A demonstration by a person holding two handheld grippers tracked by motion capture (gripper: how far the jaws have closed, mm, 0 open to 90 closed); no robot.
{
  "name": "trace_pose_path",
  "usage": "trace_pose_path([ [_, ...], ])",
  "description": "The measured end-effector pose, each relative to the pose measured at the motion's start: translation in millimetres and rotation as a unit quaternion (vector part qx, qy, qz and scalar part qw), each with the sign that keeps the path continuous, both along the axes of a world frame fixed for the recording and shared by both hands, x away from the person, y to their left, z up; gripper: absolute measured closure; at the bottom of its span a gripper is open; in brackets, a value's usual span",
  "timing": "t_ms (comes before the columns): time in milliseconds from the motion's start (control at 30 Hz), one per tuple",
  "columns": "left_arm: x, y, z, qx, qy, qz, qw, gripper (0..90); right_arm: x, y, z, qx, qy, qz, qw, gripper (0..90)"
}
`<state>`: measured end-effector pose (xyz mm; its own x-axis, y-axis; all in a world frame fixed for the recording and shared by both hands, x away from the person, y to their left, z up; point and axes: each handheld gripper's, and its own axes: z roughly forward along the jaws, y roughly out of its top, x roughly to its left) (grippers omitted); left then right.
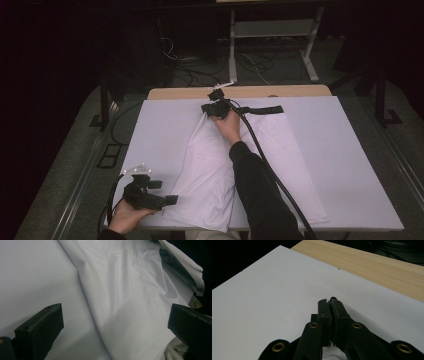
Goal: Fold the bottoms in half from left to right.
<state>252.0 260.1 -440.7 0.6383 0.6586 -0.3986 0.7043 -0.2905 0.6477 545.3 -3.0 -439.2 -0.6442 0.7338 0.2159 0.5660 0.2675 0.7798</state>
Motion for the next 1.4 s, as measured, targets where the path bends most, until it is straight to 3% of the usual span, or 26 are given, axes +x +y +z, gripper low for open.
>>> trace_pose_path([
  [200, -4.9, 1.2, -2.7, 0.005, 0.015, -0.003, 0.9999, 0.3, 0.0, -1.1, 0.9, 0.003, 0.0, -0.002, 1.0, 85.2],
  [567, -10.4, 6.0, -6.1, 0.011, 0.034, -0.004, 0.9994, 17.4, 0.0, -1.5, 0.6, 0.002, -0.001, -0.003, 1.0, 85.2],
  [933, -11.6, 9.0, -6.8, 0.009, 0.057, -0.02, 0.9981, 49.7, 0.5, -2.3, 1.3, 0.001, -0.004, -0.002, 1.0, 85.2],
  [967, -11.0, 8.7, -7.2, 0.011, 0.061, -0.023, 0.9978, 49.7, 0.5, -2.3, 1.3, 0.001, -0.004, -0.002, 1.0, 85.2],
  [1233, -7.2, 5.5, -9.1, 0.026, 0.071, -0.036, 0.9965, 76.2, 1.4, -4.3, 2.6, -0.002, -0.007, -0.006, 1.0, 85.3],
  [1333, -5.7, 5.1, -9.9, 0.022, 0.074, -0.043, 0.9961, 86.5, 1.5, -6.2, 4.2, -0.001, -0.005, -0.006, 1.0, 85.4],
  [1400, -4.8, 5.2, -9.2, 0.016, 0.075, -0.048, 0.9959, 88.2, 1.5, -7.1, 5.4, 0.002, -0.004, -0.006, 1.0, 85.5],
])
